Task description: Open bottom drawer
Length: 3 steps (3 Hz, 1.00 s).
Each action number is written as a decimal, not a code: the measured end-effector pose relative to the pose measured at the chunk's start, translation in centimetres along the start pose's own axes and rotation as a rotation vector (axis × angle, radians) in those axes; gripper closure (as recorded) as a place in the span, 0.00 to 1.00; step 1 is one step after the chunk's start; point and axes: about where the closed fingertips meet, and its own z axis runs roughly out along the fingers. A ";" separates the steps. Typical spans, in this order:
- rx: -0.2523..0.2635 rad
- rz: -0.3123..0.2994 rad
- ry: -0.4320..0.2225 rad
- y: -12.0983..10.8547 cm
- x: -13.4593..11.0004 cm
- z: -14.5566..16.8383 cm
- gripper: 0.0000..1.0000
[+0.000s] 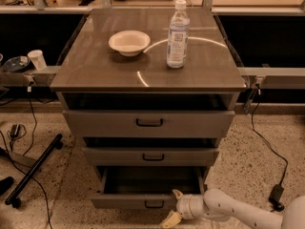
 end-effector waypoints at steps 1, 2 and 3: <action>-0.002 0.002 -0.002 0.2 0.0 0.0 0.00; 0.002 0.027 -0.010 1.9 0.9 -0.8 0.00; 0.011 0.072 -0.023 4.8 2.7 -2.4 0.00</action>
Offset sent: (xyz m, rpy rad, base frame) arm -0.0663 -0.0138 0.0121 0.0288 0.0423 -0.0724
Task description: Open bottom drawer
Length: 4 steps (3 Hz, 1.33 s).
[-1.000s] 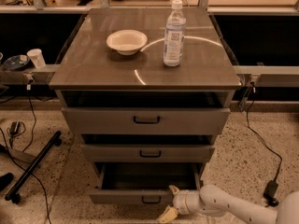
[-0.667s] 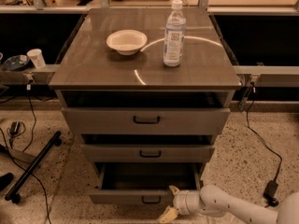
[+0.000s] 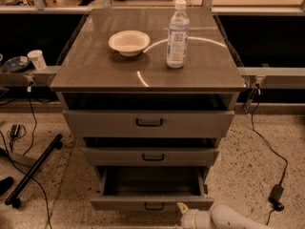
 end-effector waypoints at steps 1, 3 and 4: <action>-0.001 0.000 -0.006 0.1 0.0 0.0 0.00; 0.009 -0.032 -0.026 0.2 -1.6 -0.7 0.00; -0.006 -0.082 -0.039 -4.4 -4.4 2.2 0.00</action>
Offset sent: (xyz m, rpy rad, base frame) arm 0.0115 -0.0024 0.0343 0.0059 -0.0796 0.0078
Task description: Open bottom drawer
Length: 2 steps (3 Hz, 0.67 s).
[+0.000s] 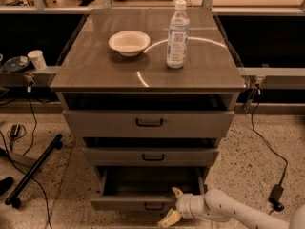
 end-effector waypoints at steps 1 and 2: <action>0.000 0.000 0.000 0.0 0.0 0.0 0.00; -0.012 -0.026 -0.012 -1.7 -1.5 1.8 0.00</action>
Offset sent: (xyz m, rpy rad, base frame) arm 0.0382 0.0125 -0.0017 0.0094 -0.0321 0.0315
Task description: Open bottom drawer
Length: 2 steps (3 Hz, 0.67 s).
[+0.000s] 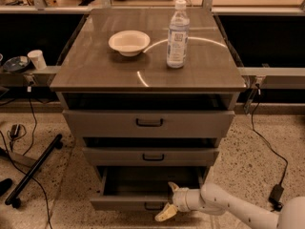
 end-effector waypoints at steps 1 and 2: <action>-0.001 0.040 -0.038 0.6 3.1 0.9 0.00; -0.001 0.040 -0.038 0.6 3.1 0.9 0.00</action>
Offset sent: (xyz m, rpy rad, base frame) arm -0.0293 -0.0148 -0.0726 0.0840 0.0570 -0.0721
